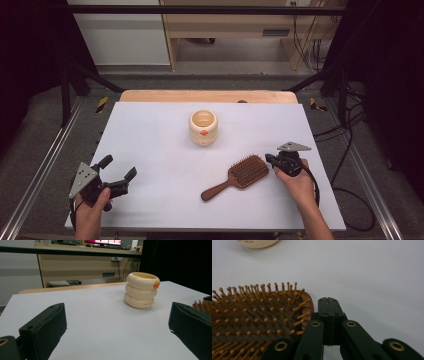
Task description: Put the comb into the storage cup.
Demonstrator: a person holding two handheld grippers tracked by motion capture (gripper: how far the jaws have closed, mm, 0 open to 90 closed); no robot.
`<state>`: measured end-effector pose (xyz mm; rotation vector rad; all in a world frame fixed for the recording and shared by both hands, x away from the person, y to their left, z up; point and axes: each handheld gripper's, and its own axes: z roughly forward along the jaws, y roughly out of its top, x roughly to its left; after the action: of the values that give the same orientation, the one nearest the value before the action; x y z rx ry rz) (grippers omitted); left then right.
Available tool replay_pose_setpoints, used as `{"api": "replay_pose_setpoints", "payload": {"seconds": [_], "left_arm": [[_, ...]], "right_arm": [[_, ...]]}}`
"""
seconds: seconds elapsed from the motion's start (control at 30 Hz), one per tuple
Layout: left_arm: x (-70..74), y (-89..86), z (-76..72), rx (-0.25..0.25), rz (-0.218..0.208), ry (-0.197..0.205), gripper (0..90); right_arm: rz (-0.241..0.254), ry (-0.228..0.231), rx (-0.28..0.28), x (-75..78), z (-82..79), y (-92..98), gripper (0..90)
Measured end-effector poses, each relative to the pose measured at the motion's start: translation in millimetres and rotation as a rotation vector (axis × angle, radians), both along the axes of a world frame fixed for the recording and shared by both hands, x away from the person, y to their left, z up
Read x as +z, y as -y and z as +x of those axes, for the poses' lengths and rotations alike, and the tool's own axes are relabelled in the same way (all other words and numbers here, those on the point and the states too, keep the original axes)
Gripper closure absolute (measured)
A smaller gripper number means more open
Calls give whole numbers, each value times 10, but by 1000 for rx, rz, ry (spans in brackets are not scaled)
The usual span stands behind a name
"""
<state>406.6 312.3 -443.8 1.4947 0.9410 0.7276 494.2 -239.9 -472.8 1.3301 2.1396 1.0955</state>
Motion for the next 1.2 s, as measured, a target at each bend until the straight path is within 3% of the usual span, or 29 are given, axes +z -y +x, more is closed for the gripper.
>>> {"api": "replay_pose_setpoints", "payload": {"seconds": [0.33,0.83,1.2], "left_arm": [[14,22,-14,9,16,3,17],[1,34,2,-8,16,-6,17],[-5,81,10,-22,37,-14,17]], "right_arm": [[-10,-17,18,-33,-31,-20,900],[19,-21,31,-28,-73,-35,900],[10,-20,78,-27,-126,-230,900]]}}
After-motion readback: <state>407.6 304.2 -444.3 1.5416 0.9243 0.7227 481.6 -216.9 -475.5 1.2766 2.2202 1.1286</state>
